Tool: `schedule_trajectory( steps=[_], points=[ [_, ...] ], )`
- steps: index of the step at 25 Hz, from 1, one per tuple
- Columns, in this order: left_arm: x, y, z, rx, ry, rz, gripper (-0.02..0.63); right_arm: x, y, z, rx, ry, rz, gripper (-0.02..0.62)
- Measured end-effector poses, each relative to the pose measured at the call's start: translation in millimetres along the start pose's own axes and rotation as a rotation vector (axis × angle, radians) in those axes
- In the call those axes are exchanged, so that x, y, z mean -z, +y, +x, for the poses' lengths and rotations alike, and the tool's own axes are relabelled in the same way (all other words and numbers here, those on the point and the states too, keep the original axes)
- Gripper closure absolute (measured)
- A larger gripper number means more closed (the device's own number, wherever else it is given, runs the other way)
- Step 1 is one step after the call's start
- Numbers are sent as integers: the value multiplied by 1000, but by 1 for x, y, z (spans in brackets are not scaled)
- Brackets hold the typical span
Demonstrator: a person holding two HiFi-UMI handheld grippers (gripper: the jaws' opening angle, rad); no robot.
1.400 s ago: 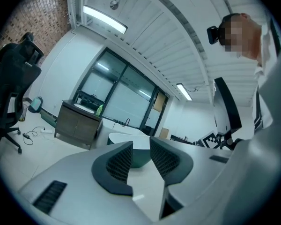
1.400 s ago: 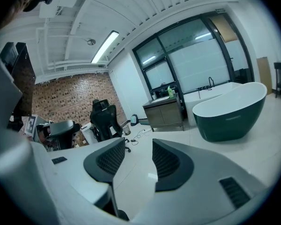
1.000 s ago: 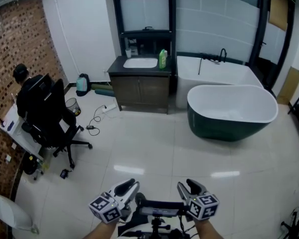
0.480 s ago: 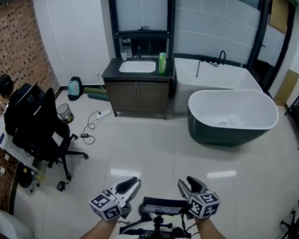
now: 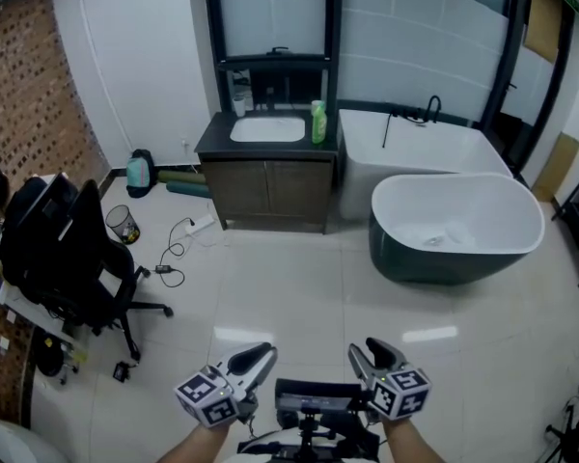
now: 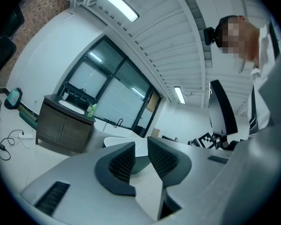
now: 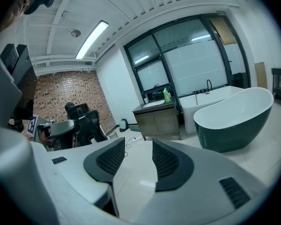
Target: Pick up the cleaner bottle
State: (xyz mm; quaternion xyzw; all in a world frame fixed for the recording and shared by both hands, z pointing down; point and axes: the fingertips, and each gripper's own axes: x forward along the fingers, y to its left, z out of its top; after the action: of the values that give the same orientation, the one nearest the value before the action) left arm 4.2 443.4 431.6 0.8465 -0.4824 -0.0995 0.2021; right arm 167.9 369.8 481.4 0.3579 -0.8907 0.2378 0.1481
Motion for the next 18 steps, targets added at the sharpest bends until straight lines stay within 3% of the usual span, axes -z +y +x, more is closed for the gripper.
schedule_trajectory(
  steps=[12,18],
  points=[
    [-24,51,62,-73,-10,14,530,-44,-48,74,-63,6,-8,411],
    [-45,83,117,-117,-38,10,529,-90,-89,121,-113,2,-30,411]
  ],
)
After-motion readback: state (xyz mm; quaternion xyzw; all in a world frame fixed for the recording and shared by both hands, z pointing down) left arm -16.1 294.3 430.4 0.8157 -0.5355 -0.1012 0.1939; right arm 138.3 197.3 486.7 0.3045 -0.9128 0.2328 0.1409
